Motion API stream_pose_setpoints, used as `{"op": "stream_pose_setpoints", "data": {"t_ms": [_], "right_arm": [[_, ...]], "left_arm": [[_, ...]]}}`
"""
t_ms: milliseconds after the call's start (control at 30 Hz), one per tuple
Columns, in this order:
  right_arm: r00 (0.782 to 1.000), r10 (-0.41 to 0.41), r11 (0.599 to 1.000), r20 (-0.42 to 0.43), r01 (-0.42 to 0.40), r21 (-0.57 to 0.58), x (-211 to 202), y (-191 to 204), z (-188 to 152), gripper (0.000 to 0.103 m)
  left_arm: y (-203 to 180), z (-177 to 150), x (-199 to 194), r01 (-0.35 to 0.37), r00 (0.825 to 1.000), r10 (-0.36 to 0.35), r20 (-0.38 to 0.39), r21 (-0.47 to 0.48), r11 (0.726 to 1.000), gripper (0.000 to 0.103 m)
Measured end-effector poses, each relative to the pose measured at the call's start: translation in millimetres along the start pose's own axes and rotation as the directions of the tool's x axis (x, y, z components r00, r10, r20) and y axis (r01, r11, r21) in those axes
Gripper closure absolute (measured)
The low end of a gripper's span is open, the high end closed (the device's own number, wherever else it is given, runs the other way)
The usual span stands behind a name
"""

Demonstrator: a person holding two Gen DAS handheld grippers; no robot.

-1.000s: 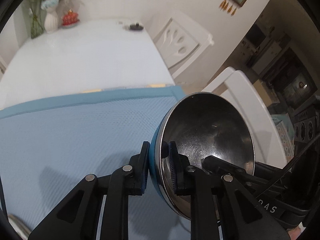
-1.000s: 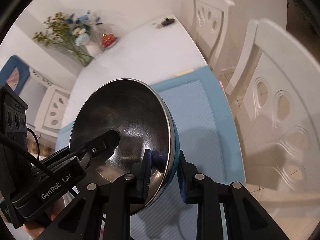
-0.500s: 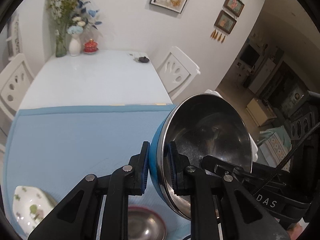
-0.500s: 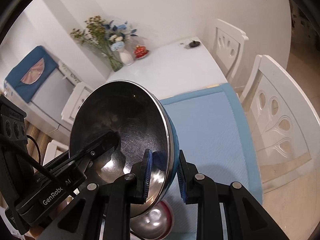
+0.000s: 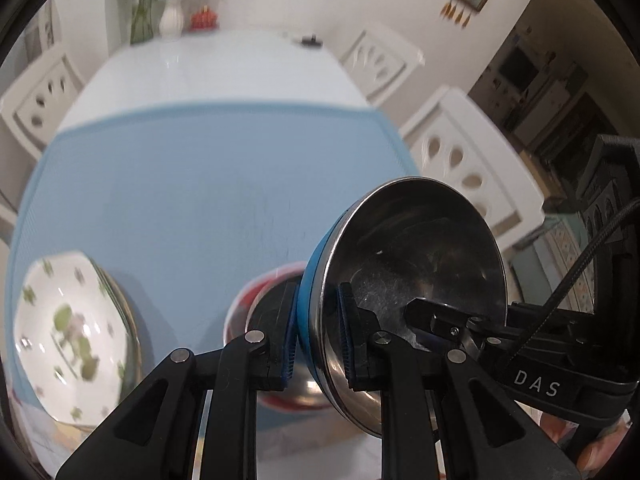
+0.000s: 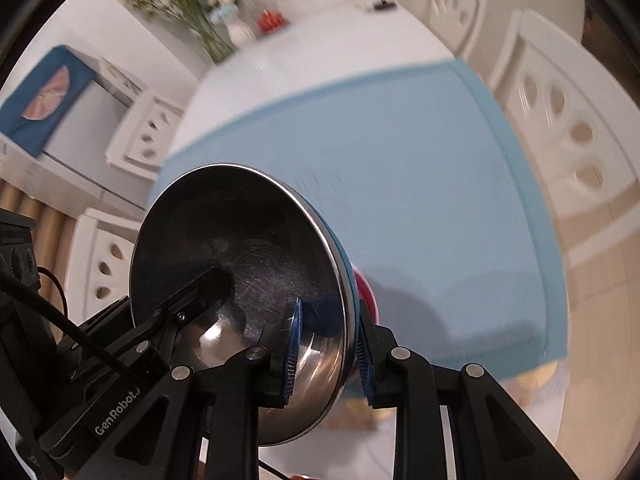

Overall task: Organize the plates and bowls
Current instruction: 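Carry the blue steel bowl toward the nested bowls with both grippers, then lower the blue steel bowl into the magenta bowl and open both grippers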

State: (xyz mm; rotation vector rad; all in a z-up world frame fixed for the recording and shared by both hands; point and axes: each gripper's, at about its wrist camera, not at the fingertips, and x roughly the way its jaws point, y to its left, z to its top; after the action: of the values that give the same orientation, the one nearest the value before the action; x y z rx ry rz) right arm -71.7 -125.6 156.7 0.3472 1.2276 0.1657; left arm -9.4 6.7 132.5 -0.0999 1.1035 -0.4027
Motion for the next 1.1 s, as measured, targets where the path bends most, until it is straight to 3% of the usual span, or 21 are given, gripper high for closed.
{"op": "stream_pose_setpoints", "data": {"t_ms": [367, 800, 1100], "right_arm": [[0.995, -0.066, 0.997, -0.073, 0.069, 0.039, 46.5, -13.0, -14.3, 0.079], [0.992, -0.093, 0.993, -0.087, 0.099, 0.063, 58.1, -7.7, -9.5, 0.079], [0.994, -0.066, 0.994, -0.087, 0.073, 0.077, 53.9, -3.5, -3.7, 0.079]], "left_arm": [[7.5, -14.8, 41.9, -0.034, 0.995, 0.034, -0.098, 0.006, 0.999, 0.088], [15.2, -12.1, 41.1, -0.039, 0.994, 0.044, -0.103, 0.042, 0.998, 0.085], [34.1, -9.0, 21.4, -0.021, 0.997, 0.019, -0.071, -0.017, 1.000, 0.082]]}}
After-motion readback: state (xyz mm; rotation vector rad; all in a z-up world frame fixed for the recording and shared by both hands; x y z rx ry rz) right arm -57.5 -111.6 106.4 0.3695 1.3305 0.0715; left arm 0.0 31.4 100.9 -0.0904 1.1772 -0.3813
